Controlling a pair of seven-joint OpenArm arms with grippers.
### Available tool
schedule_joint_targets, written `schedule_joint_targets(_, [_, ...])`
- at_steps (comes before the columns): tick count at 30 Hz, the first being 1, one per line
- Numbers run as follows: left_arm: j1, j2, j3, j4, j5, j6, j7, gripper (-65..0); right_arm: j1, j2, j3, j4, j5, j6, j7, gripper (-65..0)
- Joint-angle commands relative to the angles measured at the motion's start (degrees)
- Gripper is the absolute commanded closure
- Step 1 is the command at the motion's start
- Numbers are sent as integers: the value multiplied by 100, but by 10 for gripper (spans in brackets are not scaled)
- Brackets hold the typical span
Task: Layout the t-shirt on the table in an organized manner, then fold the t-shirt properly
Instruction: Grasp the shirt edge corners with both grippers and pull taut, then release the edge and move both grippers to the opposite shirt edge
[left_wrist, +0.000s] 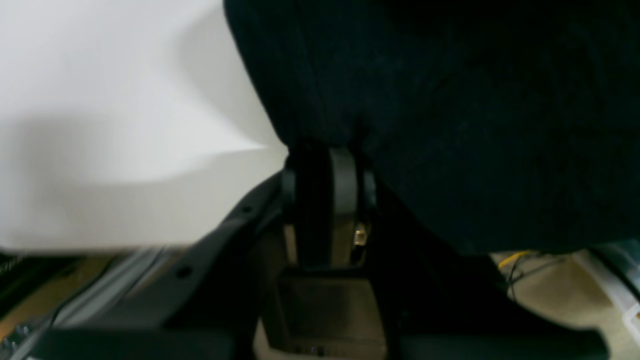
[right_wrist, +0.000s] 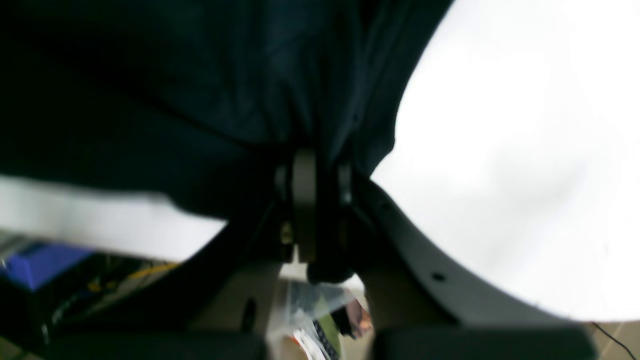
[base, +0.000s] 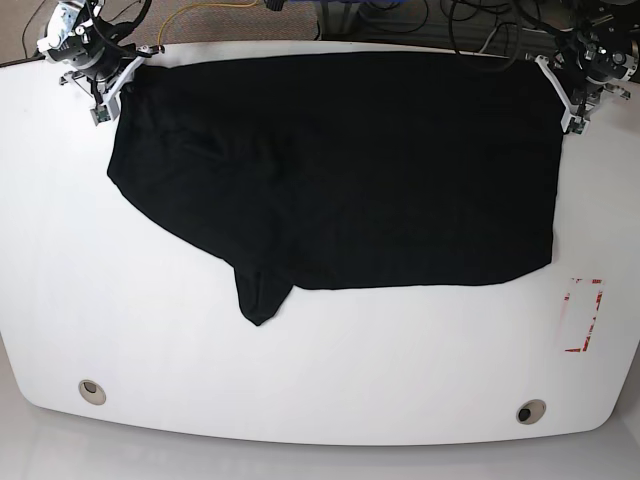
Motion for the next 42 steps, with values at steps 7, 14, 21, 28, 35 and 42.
schedule_joint_targets(7, [78,-187,13,-48,254,-45,361,-67,-248,289,43,243,6,-16,24,-48])
schedule_joint_targets(14, [34,-204,39,-39,272,-45,387,-71,-301,368,-124,472,-3,-16,15,-292])
schedule_joint_targets(21, [-72,-222,48,242,272,-45,440,-171,-477,421,-141,858,32,-16,15,-528])
schedule_joint_targets(28, [-379,-178,48,559,236,-45,827,-319,-415,430,-132,1078,32,-16,15,-560])
schedule_joint_targets(35, [-863,-204,48,937,236,-45,1416,-333,-46,430,-132,1175,24,-16,-134,-560])
schedule_joint_targets(42, [-1522,-292,48,1262,236,-45,1855,-333,490,404,-132,1157,6,-16,-486,-560])
